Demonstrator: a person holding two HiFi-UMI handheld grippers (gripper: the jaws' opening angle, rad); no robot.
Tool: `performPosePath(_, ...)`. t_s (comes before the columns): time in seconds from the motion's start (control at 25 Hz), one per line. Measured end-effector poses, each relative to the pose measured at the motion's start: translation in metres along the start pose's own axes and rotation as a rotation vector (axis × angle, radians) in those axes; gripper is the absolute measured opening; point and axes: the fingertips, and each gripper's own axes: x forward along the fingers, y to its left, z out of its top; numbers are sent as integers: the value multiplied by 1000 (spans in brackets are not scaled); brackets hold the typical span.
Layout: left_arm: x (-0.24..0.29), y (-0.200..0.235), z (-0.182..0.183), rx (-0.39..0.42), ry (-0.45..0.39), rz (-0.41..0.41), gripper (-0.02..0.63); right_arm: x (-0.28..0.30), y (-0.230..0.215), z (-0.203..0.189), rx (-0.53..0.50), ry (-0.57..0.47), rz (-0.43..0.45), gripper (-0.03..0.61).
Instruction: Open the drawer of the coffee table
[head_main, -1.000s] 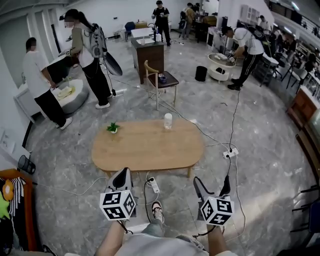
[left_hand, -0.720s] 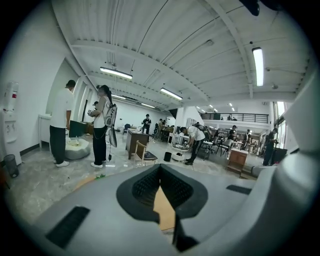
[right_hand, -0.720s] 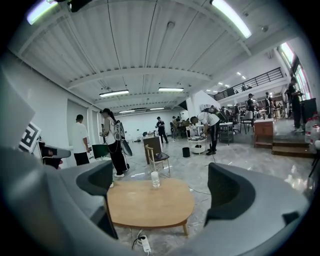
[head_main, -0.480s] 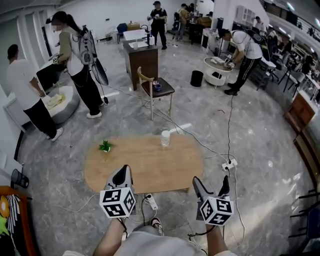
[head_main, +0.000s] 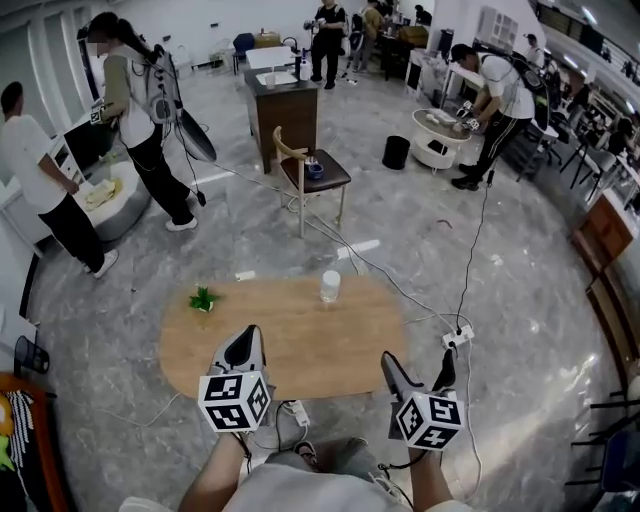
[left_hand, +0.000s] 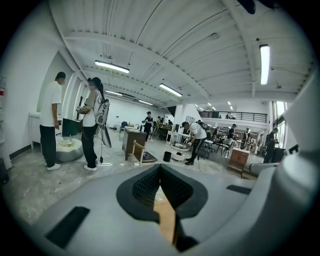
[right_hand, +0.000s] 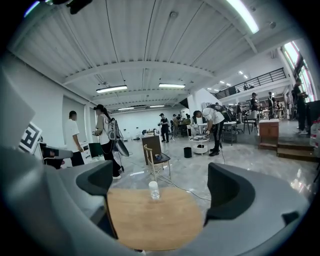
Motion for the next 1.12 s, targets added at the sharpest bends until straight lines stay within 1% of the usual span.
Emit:
performPosePath(0.16,12,-3,-11,-30,23,32,-6,20,-10,3,-14,17,28,588)
performPosePath(0.4,19,-11,-10,-35,20,61,-6,42,-18,12,-32,30,66,588)
performPosePath(0.68,25,-19,-36,-59,66,99,-6,52,-30,-8,-29,85,98,588)
performPosePath(0.76,32,-22,-49,-65,87,101,-6,58,-36,-19,-25,104,101,588)
performPosePath(0.88,39,-29,-80,-76,146,94,-6,61,-48,-47,-14,155,94,588)
performPosePath(1.0,49,-34,-115,-82,203,91,-6,68,-59,-82,-1,206,90,588)
performPosePath(1.12,57,-38,-158,-88,261,91,-6,74,-70,-125,19,258,86,588)
